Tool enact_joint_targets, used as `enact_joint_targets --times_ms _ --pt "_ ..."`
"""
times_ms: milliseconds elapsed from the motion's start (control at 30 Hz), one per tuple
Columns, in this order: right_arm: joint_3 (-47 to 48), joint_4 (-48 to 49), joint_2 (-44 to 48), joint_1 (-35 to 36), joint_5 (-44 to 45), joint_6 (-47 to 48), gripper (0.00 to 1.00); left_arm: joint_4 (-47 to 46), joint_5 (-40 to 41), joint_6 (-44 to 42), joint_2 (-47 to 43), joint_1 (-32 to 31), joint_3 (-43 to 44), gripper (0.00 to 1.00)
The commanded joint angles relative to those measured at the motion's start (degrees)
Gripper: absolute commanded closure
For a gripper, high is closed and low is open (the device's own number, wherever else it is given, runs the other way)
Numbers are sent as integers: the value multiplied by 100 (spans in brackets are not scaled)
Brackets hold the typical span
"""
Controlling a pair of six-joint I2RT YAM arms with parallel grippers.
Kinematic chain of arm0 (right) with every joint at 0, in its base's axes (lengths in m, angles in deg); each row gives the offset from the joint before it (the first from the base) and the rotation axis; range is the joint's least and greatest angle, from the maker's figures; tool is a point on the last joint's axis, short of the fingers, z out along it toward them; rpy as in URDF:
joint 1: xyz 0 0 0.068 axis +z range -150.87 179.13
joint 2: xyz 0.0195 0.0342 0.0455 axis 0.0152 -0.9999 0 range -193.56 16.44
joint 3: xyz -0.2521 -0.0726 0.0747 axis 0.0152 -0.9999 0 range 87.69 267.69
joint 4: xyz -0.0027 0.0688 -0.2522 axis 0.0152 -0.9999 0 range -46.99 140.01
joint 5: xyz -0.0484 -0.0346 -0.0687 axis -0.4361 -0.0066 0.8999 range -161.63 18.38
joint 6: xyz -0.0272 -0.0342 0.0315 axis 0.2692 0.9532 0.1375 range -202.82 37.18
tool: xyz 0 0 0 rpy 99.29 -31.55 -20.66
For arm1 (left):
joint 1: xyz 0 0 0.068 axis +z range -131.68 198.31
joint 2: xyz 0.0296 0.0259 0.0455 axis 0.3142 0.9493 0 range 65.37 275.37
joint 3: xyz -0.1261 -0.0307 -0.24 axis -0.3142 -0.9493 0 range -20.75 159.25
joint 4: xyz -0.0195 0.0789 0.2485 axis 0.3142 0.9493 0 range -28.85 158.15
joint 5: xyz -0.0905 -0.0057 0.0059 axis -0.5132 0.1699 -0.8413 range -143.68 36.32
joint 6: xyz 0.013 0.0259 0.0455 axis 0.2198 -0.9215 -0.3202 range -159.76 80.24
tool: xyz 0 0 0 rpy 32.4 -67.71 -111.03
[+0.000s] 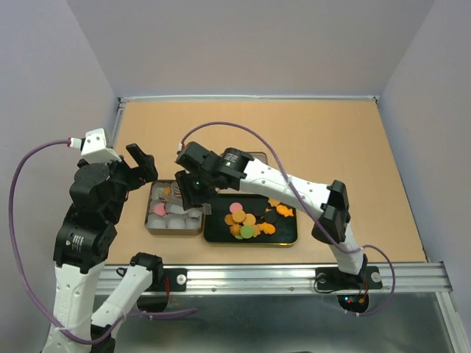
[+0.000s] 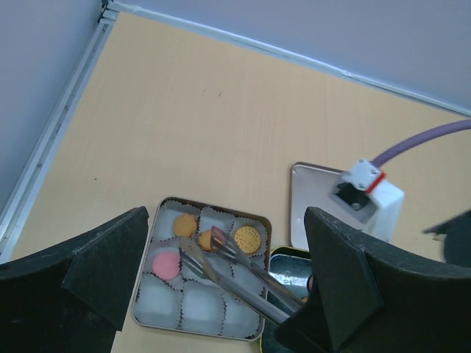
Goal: Pack the cookies
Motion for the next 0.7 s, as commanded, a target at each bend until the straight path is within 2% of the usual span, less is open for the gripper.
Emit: enact_joint_targets --times_ms 0,167,300,467,667 --pt "-694 203 1216 -48 550 -231 50 -294 -71 -83 48 -31 93 1" --pt "-2141 133 2383 -56 867 -618 50 -373 -203 -21 109 -40 67 1" --pt "-3100 -138 2983 -48 1060 -873 50 -426 -361 14 144 -48 -30 1" --pt "-3551 -649 3134 -48 1289 -917 51 -470 -572 93 153 -66 -162 1" --pt "-3438 -1088 3029 -39 1649 -943 51 -496 -712 146 162 -75 -223 1"
